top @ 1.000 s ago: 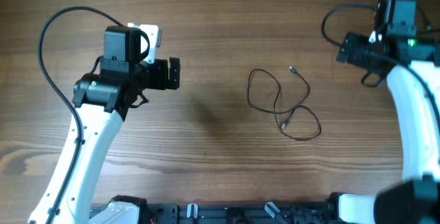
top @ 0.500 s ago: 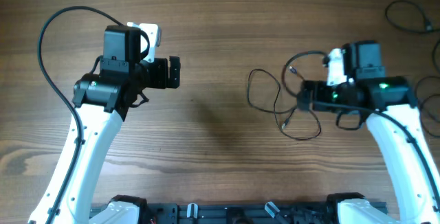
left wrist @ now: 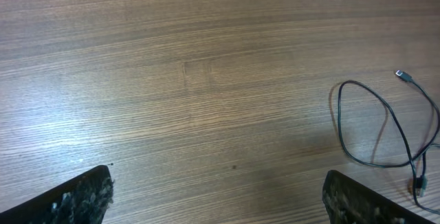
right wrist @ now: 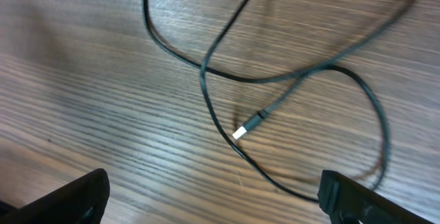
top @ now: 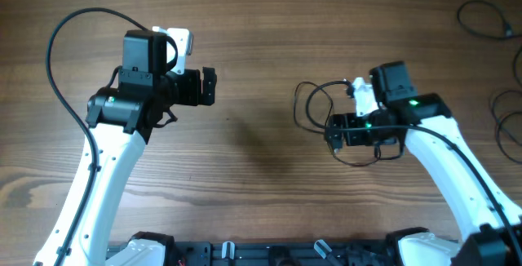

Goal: Untangle cables
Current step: 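Move the right gripper down onto the black cable at table center, then grasp a strand of the black cable with the right gripper, then lift the cable with the right gripper and carry it to the upper right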

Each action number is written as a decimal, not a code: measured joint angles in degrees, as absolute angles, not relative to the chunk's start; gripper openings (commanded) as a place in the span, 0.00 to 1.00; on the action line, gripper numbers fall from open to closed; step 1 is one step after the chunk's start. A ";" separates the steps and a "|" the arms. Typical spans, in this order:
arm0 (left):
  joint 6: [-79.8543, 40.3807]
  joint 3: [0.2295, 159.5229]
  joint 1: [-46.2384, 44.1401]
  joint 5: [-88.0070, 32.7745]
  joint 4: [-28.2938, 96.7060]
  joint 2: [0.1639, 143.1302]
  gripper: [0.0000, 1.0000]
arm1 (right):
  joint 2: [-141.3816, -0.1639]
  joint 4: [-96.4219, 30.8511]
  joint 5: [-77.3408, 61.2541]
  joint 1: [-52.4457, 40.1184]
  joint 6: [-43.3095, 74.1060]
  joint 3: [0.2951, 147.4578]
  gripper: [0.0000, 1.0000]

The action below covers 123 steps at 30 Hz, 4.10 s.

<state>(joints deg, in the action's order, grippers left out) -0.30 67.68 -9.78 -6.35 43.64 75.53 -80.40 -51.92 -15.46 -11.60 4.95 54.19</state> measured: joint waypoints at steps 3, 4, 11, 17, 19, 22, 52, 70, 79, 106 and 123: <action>-0.27 67.68 -9.78 -6.72 43.64 75.53 1.00 | -84.27 -49.23 -14.83 -14.94 4.62 54.19 1.00; -0.30 67.68 -9.78 -6.74 43.66 75.53 1.00 | -85.27 -48.53 -13.72 -16.05 4.78 54.19 1.00; -0.27 67.68 -9.78 -6.74 43.64 75.53 1.00 | -90.02 -46.78 -2.39 -20.64 9.72 54.17 1.00; -0.27 67.68 -9.78 -6.74 43.64 75.53 1.00 | -90.02 -46.83 6.24 -20.64 14.92 54.17 1.00; -0.27 67.68 -9.78 -6.74 43.64 75.53 1.00 | -90.08 -46.83 7.03 -20.64 15.35 54.17 1.00; -0.27 67.68 -9.78 -6.74 43.64 75.53 1.00 | -91.44 -46.81 7.40 -20.64 15.40 54.17 1.00; -0.27 67.68 -9.78 -6.92 43.66 75.53 1.00 | -96.73 -44.23 12.73 -24.23 17.93 54.13 1.00; -0.30 67.68 -9.78 -6.92 44.14 75.53 1.00 | -97.03 -43.03 14.06 -24.23 30.63 53.71 1.00; -0.27 67.68 -9.78 -6.92 44.18 75.53 1.00 | -96.90 -41.93 14.22 -24.56 37.71 51.81 0.91; -0.27 67.68 -9.78 -6.92 44.36 75.53 1.00 | -97.21 -34.17 7.68 -24.56 40.01 50.68 0.04; -0.27 67.68 -9.80 -6.92 44.34 75.53 1.00 | -88.97 -39.46 11.81 -24.56 36.29 50.70 0.04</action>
<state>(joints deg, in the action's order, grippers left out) -0.27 67.68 -9.80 -6.92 44.34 75.53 -88.97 -39.46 11.81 -24.56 36.29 50.70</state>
